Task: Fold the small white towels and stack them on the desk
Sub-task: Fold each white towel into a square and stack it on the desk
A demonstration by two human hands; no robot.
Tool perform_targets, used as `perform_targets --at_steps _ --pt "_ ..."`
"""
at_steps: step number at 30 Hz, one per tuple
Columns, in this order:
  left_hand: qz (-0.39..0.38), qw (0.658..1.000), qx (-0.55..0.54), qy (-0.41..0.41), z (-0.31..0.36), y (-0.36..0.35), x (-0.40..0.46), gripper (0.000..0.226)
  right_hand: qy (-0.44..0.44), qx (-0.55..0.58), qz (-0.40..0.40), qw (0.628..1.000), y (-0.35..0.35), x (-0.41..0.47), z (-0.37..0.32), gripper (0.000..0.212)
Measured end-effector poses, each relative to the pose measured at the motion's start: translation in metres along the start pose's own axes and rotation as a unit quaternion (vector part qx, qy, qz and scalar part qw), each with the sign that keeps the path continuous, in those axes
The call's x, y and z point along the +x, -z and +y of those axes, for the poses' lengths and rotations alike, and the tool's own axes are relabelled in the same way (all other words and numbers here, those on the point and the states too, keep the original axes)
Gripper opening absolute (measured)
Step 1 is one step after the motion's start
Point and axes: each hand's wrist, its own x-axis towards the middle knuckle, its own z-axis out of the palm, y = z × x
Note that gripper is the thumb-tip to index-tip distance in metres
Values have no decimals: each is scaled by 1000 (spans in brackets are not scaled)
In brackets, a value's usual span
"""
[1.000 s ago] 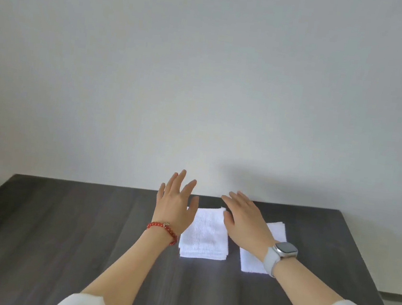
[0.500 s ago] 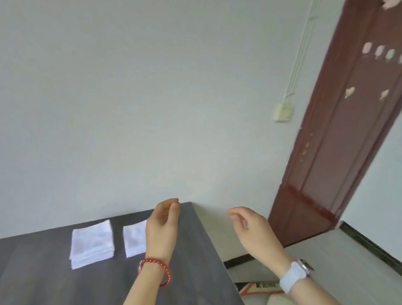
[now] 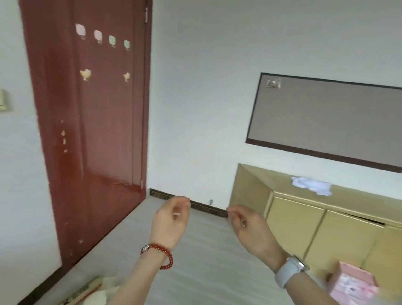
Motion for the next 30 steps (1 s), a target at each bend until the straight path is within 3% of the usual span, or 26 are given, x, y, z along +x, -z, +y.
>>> perform_targets --at_steps 5,9,15,21,30 --pt "-135 989 -55 -16 43 -215 24 10 -106 -27 64 992 131 15 157 26" --pt "-208 976 -42 -39 65 -340 42 15 -173 -23 114 978 198 28 255 27" --pt "-267 961 -41 -57 61 -500 103 15 -236 -21 145 961 246 80 393 28" --pt "-292 954 -43 -54 46 -666 206 11 -277 -22 144 950 293 196 524 26" --pt "-374 927 31 0 16 -880 314 16 -355 -17 152 922 357 317 699 26"
